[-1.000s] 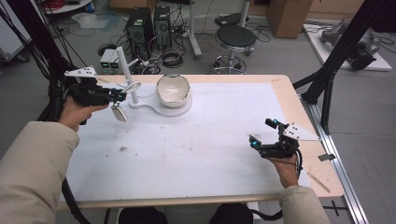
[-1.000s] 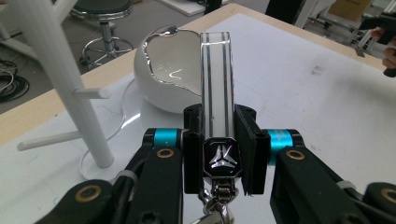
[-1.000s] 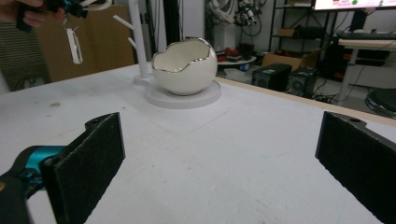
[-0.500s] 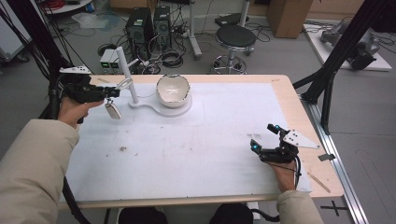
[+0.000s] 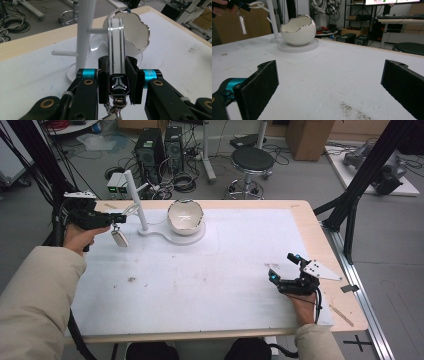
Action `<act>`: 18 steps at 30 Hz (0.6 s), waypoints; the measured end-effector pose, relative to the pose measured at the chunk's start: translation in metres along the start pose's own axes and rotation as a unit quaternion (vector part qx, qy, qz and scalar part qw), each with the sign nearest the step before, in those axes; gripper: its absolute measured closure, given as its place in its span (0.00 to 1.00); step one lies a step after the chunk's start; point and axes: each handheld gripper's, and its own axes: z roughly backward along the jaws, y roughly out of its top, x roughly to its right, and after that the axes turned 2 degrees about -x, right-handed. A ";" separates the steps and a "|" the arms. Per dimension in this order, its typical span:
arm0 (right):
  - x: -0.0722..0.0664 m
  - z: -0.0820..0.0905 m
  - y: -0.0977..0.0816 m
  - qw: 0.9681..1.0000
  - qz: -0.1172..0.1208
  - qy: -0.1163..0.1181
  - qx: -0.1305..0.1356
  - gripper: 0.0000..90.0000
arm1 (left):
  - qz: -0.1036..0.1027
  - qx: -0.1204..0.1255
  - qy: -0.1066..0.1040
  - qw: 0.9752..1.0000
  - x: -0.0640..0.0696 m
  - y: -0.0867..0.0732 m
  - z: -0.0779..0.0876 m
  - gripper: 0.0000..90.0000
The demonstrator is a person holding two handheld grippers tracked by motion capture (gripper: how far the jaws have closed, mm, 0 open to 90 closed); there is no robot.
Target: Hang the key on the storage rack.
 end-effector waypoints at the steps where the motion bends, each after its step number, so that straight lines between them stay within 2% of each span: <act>1: 0.000 0.000 -0.001 1.000 0.001 0.000 0.000 0.01 | 0.003 0.000 0.002 1.000 -0.001 0.000 -0.001 0.82; 7: -0.001 0.000 -0.006 1.000 0.000 -0.002 -0.003 0.01 | 0.012 0.005 0.000 1.000 -0.004 -0.001 -0.005 0.82; 11: -0.002 0.000 -0.007 1.000 0.002 -0.002 -0.004 0.01 | 0.027 0.006 -0.007 1.000 -0.008 -0.002 -0.007 0.82; 13: -0.002 0.000 -0.007 1.000 0.009 -0.003 -0.002 0.01 | 0.041 0.004 -0.008 0.999 -0.010 -0.003 -0.008 0.82; 18: -0.003 0.000 -0.007 1.000 0.005 -0.004 0.000 0.01 | 0.045 0.000 -0.006 0.999 -0.013 -0.004 -0.012 0.82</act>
